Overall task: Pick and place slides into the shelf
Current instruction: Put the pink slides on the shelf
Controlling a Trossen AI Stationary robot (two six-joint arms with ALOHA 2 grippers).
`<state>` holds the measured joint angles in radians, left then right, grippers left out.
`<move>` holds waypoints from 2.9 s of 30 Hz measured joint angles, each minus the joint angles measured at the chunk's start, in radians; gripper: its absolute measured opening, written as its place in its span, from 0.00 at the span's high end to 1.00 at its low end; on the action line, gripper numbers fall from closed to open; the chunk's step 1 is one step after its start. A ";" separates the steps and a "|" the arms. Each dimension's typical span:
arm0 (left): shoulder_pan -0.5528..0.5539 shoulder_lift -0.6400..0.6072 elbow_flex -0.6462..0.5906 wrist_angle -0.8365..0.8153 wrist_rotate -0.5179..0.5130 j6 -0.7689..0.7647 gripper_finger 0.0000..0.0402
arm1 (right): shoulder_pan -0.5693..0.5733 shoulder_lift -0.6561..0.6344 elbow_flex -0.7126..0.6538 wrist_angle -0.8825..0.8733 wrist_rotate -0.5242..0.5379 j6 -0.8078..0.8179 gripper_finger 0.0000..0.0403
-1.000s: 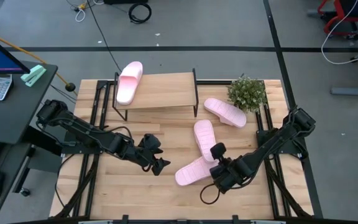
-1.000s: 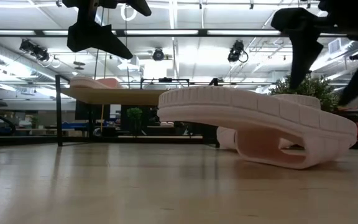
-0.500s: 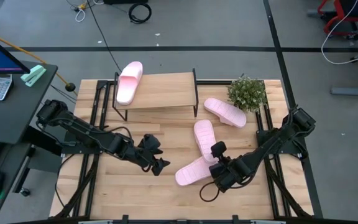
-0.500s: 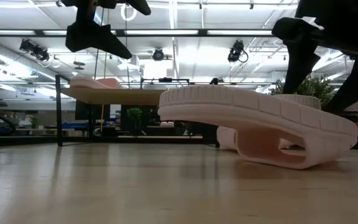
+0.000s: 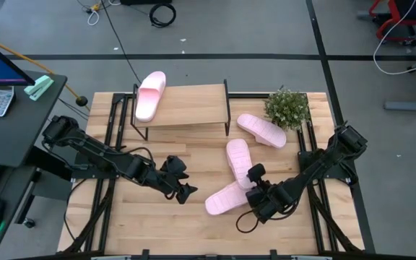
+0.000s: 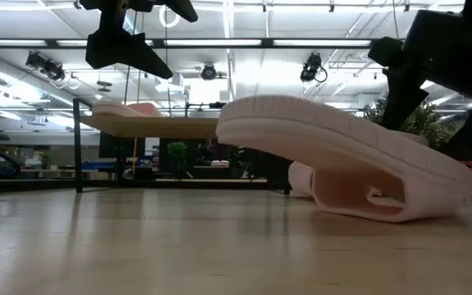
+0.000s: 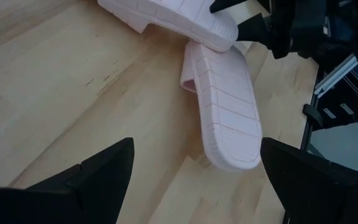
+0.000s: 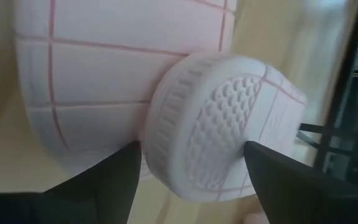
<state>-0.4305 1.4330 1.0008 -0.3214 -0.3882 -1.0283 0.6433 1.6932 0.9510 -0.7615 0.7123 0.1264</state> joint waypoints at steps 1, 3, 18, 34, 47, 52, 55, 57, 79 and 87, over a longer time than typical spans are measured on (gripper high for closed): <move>0.000 0.000 0.000 0.000 0.000 0.000 0.12 | 0.001 0.000 -0.008 0.011 0.016 0.001 0.28; 0.000 0.000 0.000 -0.001 0.000 0.000 0.12 | 0.001 0.000 -0.020 0.036 0.034 0.002 0.29; 0.000 0.000 0.000 -0.017 0.016 -0.008 0.12 | 0.000 0.000 -0.090 0.203 0.129 0.001 0.42; 0.000 0.000 0.000 -0.022 0.015 -0.014 0.12 | -0.002 0.001 0.010 0.136 0.126 0.003 0.79; 0.000 0.000 0.000 -0.036 -0.002 -0.009 0.12 | -0.041 0.001 0.303 -0.332 0.295 0.213 0.82; 0.000 0.000 0.000 -0.041 -0.013 -0.008 0.12 | -0.084 0.001 0.479 -0.457 0.369 0.283 0.82; 0.000 0.000 0.000 -0.051 -0.029 -0.008 0.12 | -0.101 0.001 0.606 -0.510 0.412 0.324 0.82; 0.000 0.000 0.000 -0.055 -0.050 -0.008 0.12 | -0.109 0.001 0.695 -0.547 0.458 0.370 0.82; -0.119 0.000 0.000 -0.180 -0.482 -0.263 0.12 | -0.212 -0.066 0.965 -0.731 0.842 1.403 0.83; -0.147 -0.016 0.000 -0.186 -0.713 -0.459 0.12 | -0.202 -0.066 0.965 -0.496 0.854 1.407 0.83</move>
<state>-0.5778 1.4165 1.0008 -0.5077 -1.1014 -1.4872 0.4414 1.6276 1.9160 -1.2579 1.5665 1.5335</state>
